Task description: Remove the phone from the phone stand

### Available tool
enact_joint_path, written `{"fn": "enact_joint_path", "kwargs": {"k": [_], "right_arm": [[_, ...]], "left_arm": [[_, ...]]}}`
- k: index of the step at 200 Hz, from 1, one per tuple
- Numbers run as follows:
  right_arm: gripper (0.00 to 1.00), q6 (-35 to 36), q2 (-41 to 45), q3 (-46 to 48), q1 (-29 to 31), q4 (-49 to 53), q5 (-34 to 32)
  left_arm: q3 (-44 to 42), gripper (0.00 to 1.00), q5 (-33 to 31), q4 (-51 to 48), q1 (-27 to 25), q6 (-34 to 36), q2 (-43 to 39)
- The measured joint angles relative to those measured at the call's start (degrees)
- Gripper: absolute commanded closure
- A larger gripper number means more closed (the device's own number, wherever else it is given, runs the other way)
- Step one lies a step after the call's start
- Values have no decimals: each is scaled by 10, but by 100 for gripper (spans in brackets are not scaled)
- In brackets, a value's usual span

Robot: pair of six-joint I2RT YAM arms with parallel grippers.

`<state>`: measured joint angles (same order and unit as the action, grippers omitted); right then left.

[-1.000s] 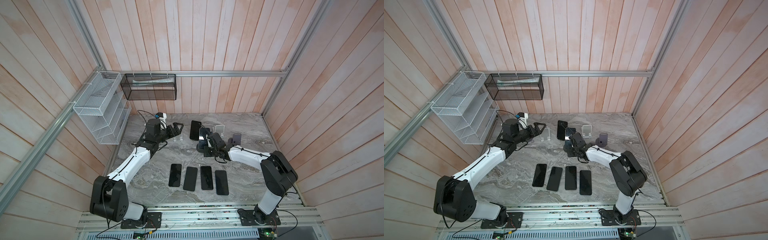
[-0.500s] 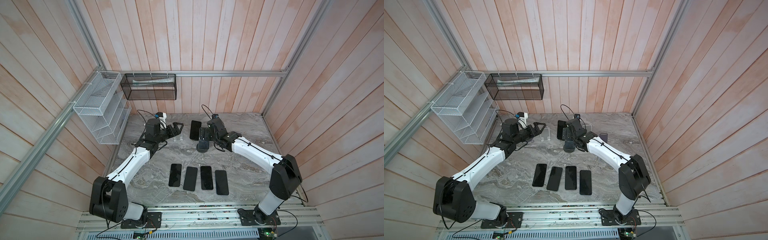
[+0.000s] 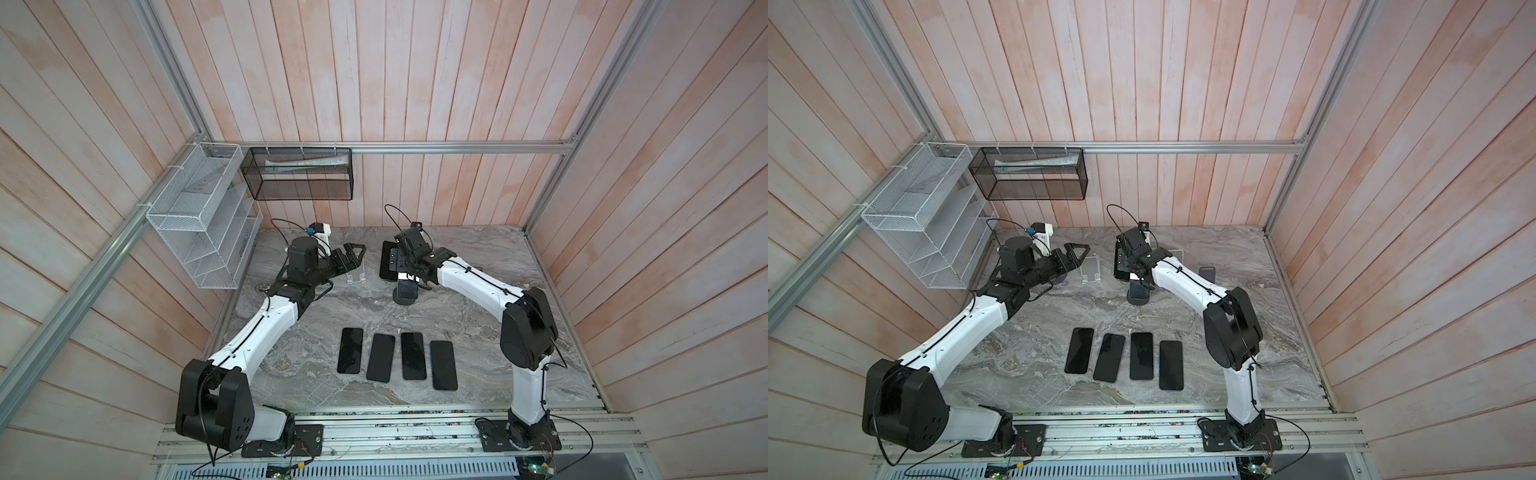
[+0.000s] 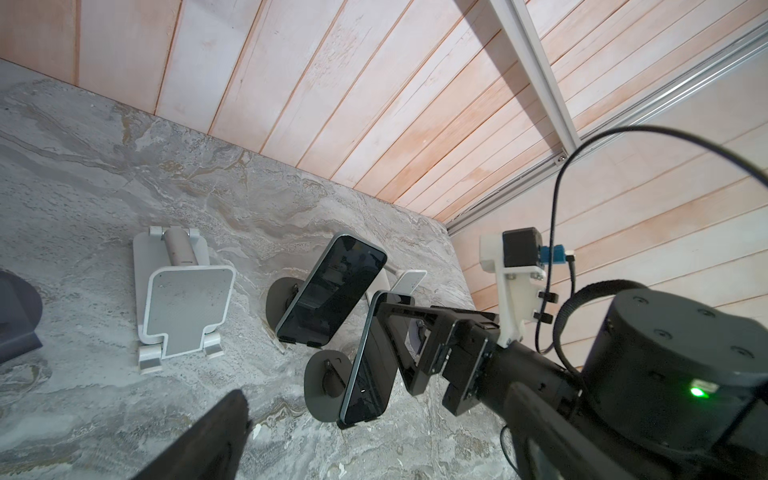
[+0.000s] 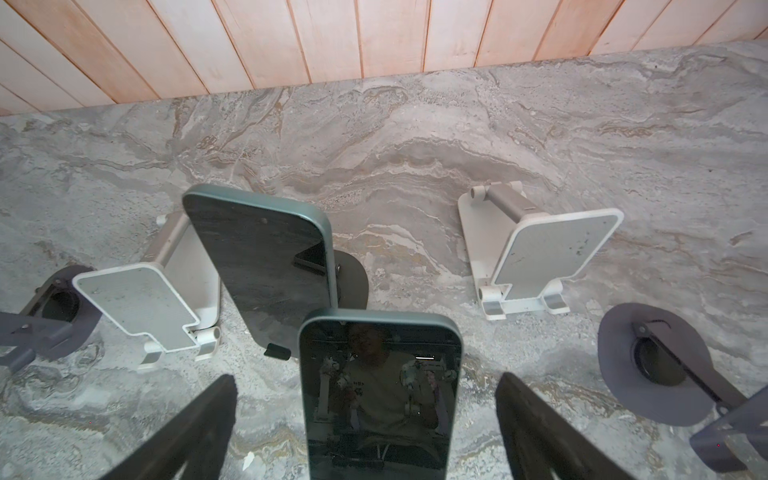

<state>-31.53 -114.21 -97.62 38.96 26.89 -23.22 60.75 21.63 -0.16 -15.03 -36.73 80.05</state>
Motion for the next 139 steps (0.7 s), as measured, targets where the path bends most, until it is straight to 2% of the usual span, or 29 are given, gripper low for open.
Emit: {"fn": "enact_joint_path", "kwargs": {"k": [112,139], "right_arm": [[4,-2,-41,-23,-2,14,-10],[8,-1,-41,-23,-7,14,-9]], "left_arm": [[0,2,5,2,7,-10,0],[0,2,5,2,8,-10,0]]}}
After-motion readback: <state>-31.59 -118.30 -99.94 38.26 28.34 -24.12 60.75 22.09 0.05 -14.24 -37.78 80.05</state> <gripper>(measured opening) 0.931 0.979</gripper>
